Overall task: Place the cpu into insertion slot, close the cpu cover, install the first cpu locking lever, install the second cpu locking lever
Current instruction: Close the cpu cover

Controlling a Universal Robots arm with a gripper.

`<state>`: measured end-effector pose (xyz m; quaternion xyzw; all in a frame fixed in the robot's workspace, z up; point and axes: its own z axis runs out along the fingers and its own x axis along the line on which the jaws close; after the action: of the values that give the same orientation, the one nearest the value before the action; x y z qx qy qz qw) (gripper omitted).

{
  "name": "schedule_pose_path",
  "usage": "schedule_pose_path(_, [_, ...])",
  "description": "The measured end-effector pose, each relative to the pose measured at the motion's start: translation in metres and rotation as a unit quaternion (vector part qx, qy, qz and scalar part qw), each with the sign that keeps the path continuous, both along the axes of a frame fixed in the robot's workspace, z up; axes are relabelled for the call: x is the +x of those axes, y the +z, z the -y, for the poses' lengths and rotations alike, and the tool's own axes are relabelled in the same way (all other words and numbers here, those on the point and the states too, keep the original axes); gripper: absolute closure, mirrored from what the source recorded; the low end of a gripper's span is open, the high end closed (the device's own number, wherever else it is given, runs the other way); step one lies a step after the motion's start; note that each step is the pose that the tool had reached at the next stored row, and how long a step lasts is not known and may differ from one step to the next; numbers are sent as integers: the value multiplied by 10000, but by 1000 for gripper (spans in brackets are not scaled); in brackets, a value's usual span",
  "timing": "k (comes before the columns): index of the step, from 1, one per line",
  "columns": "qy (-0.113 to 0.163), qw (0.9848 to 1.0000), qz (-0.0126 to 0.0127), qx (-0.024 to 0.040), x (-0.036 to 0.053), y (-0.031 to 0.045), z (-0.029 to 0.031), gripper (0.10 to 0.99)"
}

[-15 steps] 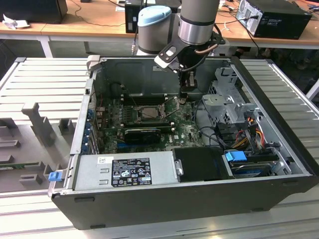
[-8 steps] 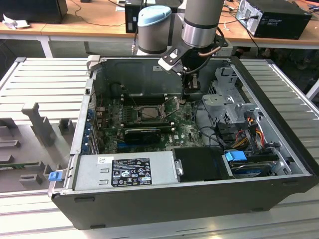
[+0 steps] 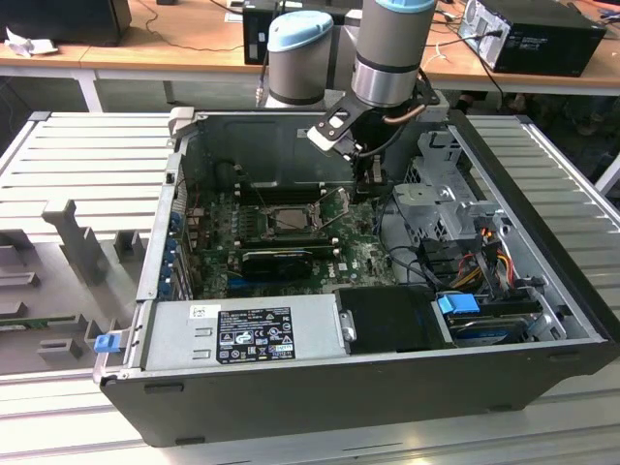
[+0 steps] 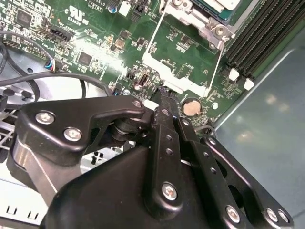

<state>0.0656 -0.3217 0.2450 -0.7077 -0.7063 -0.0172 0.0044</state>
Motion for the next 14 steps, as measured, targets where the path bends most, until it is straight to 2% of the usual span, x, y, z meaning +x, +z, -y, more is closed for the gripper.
schedule_pose_path(4, [-1, 10000, -4, -1, -50, -7, 0, 980])
schedule_pose_path(14, [7, 10000, -4, -1, -109, -7, 0, 980])
